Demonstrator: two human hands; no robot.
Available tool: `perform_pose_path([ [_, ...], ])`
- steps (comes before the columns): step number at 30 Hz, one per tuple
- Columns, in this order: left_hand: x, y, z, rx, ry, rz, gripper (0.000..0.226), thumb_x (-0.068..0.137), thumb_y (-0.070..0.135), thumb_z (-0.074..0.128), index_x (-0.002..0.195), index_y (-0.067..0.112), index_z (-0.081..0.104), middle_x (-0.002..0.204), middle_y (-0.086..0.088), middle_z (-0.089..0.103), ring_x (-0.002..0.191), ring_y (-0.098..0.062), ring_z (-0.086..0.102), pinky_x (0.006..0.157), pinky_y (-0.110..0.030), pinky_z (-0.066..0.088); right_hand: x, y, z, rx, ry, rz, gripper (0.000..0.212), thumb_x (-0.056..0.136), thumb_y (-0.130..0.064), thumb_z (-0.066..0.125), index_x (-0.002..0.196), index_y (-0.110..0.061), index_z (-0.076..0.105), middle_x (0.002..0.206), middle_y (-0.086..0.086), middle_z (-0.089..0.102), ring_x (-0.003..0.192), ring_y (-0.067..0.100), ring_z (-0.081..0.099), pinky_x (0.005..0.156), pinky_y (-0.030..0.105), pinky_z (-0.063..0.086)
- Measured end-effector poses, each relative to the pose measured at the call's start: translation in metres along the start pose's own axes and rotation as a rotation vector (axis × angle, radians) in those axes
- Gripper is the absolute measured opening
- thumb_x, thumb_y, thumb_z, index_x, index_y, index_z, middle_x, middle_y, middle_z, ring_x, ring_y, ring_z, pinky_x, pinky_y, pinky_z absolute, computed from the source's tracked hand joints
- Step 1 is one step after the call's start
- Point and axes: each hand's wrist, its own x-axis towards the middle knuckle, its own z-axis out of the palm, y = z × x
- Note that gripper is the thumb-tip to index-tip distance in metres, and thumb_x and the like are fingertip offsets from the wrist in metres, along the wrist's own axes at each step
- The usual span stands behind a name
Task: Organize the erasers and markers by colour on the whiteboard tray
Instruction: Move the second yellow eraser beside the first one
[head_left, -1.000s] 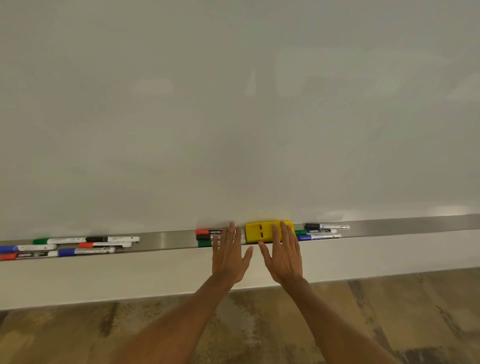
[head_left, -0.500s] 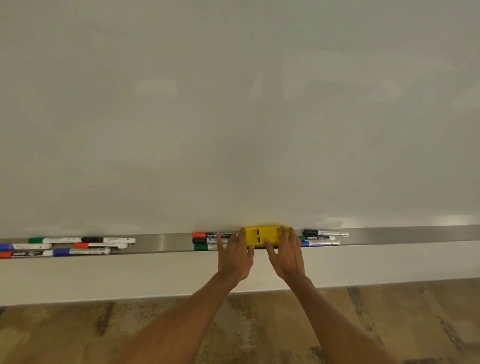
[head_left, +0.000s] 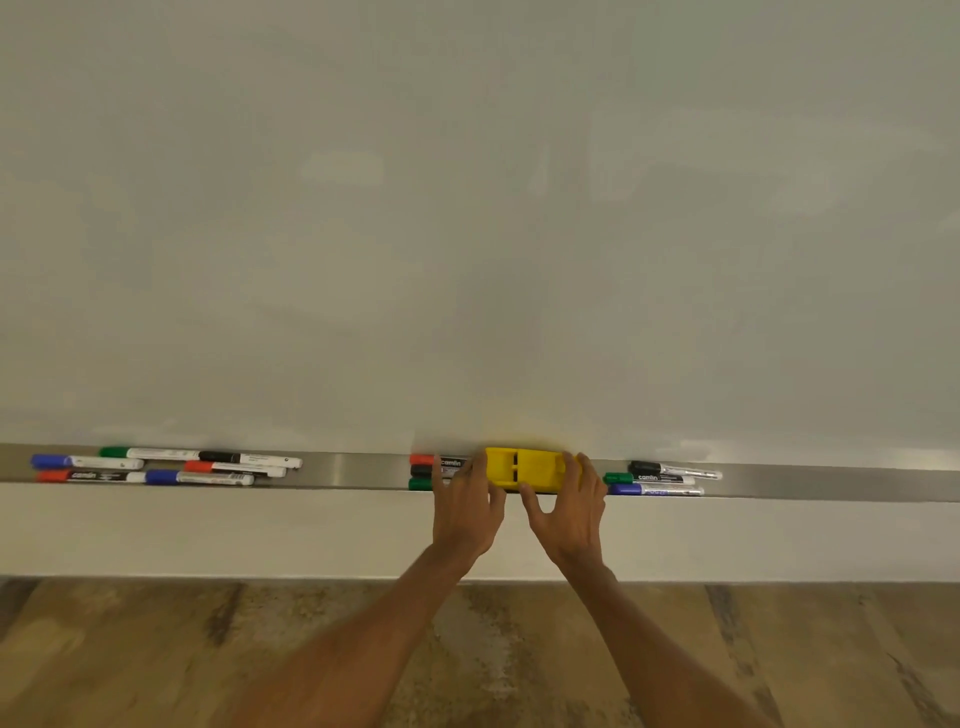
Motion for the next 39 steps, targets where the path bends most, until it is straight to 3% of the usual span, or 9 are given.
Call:
perform_pose_path([
  [2,-0.003,-0.011,-0.010,-0.070,0.008,-0.029,0.047,0.093,0.031,0.049,0.137,0.015,0.043,0.126,-0.004,0.062,0.120,-0.021,0.055,0.117,-0.042,0.025,-0.005,-0.010,0.008,0.020,-0.010,-0.020,0.078,0.075,-0.058,0.055,0.135,-0.013,0.033,0.144,0.017,0.036,0.128,0.035,0.038,0.098,0.049,0.041],
  [5,-0.009,-0.031,-0.029,-0.150,-0.007,-0.102,0.055,0.092,0.033,0.053,0.142,0.016,0.035,0.125,-0.007,0.060,0.112,-0.023,0.057,0.098,-0.032,0.045,-0.012,-0.029,0.022,0.025,-0.027,-0.074,0.077,0.076,-0.056,0.058,0.135,-0.015,0.031,0.143,0.016,0.037,0.127,0.034,0.040,0.098,0.049,0.042],
  [14,-0.022,-0.112,-0.075,-0.257,0.071,-0.266,0.063,0.083,0.034,0.068,0.136,0.011,0.044,0.136,-0.011,0.053,0.123,-0.027,0.050,0.104,-0.032,0.038,-0.033,-0.103,0.074,0.077,-0.084,-0.303,0.074,0.072,-0.033,0.071,0.131,-0.014,0.030,0.136,0.022,0.042,0.122,0.039,0.043,0.101,0.050,0.039],
  [25,-0.035,-0.225,-0.146,-0.190,0.148,-0.393,0.070,0.083,0.043,0.065,0.141,0.016,0.038,0.148,-0.008,0.040,0.137,-0.025,0.036,0.111,-0.036,0.030,-0.069,-0.203,0.147,0.110,-0.205,-0.474,0.075,0.075,-0.028,0.072,0.135,-0.011,0.031,0.142,0.020,0.038,0.127,0.030,0.031,0.105,0.047,0.036],
  [33,-0.042,-0.286,-0.187,-0.194,0.205,-0.411,0.052,0.085,0.038,0.064,0.133,0.019,0.051,0.146,-0.011,0.041,0.133,-0.026,0.039,0.107,-0.034,0.035,-0.083,-0.265,0.186,0.093,-0.252,-0.575,0.076,0.074,-0.026,0.072,0.136,-0.006,0.033,0.141,0.021,0.038,0.126,0.030,0.028,0.103,0.049,0.039],
  [39,-0.038,-0.327,-0.213,-0.299,0.246,-0.441,0.063,0.075,0.041,0.074,0.129,0.017,0.054,0.145,-0.010,0.041,0.132,-0.026,0.040,0.107,-0.035,0.036,-0.090,-0.308,0.214,0.097,-0.291,-0.563,0.078,0.074,-0.026,0.073,0.137,-0.009,0.030,0.143,0.020,0.037,0.128,0.029,0.026,0.102,0.053,0.040],
])
